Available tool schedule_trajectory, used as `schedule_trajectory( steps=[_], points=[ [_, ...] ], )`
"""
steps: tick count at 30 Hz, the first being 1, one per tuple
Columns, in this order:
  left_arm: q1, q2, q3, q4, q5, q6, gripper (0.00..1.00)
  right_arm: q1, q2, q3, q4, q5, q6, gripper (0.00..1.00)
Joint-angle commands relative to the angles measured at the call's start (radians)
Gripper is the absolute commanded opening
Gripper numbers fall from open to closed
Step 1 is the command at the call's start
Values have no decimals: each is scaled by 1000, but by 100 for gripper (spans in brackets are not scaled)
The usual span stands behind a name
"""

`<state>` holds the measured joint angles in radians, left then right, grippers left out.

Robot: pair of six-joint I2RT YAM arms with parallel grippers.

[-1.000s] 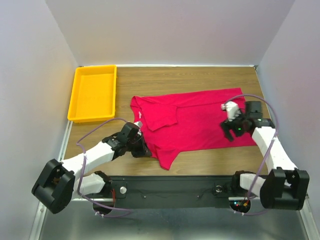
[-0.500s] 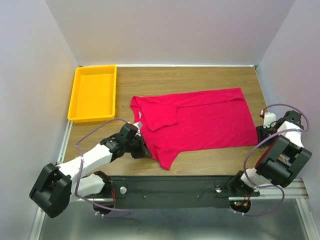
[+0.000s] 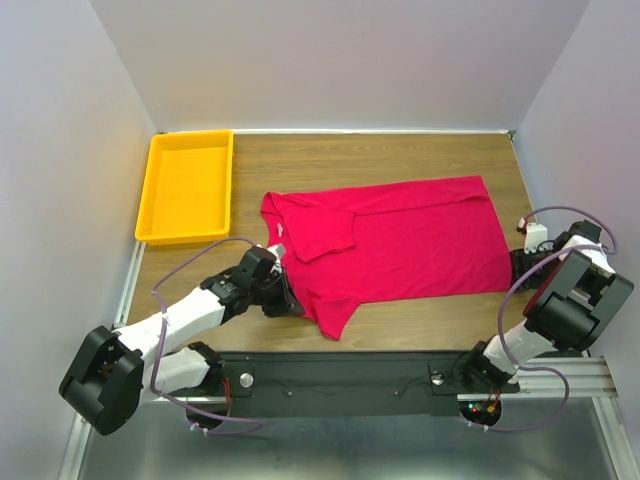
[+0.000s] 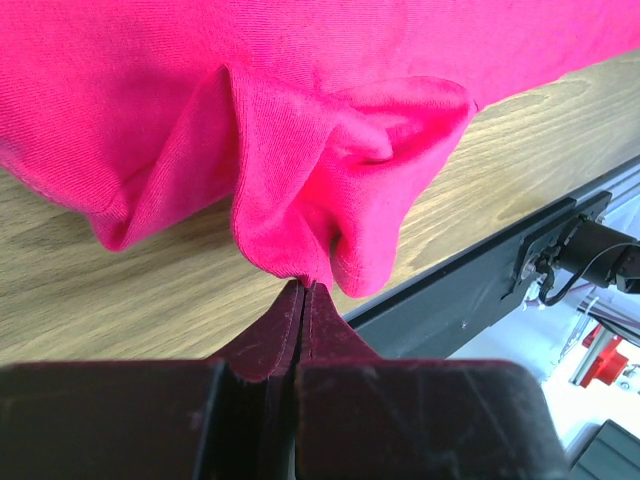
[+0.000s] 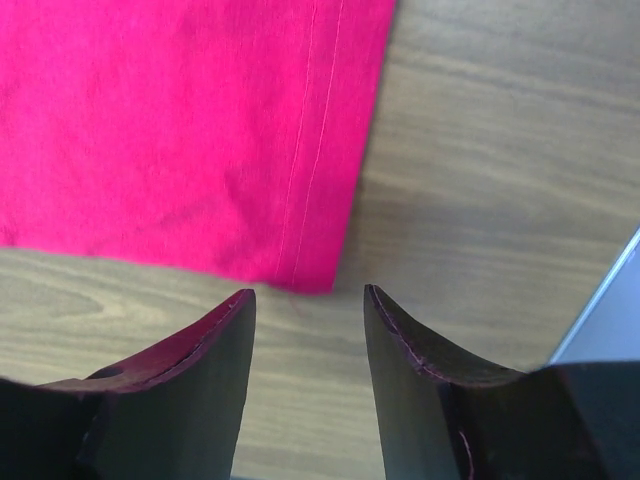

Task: Fold and stack the t-shirts
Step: Fold the tshirt

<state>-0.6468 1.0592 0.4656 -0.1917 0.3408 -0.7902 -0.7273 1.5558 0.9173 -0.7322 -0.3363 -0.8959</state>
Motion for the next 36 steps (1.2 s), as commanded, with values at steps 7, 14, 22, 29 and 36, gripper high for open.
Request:
schedule_trajectory(
  steps=[7,14,22,29,36],
  points=[
    [-4,1,15,-12,14,22,0,-11,-2,11,42,-32,5,51],
    [-5,8,15,-8,13,28,0,-11,36,17,42,-32,-15,50],
    [-5,4,25,-6,12,32,0,-12,76,17,42,-37,-43,27],
    [-5,-16,62,-41,3,54,0,-11,0,3,31,-41,-61,1],
    [1,-80,137,-114,-29,63,0,-11,-69,92,-102,-130,-58,0]
  ],
)
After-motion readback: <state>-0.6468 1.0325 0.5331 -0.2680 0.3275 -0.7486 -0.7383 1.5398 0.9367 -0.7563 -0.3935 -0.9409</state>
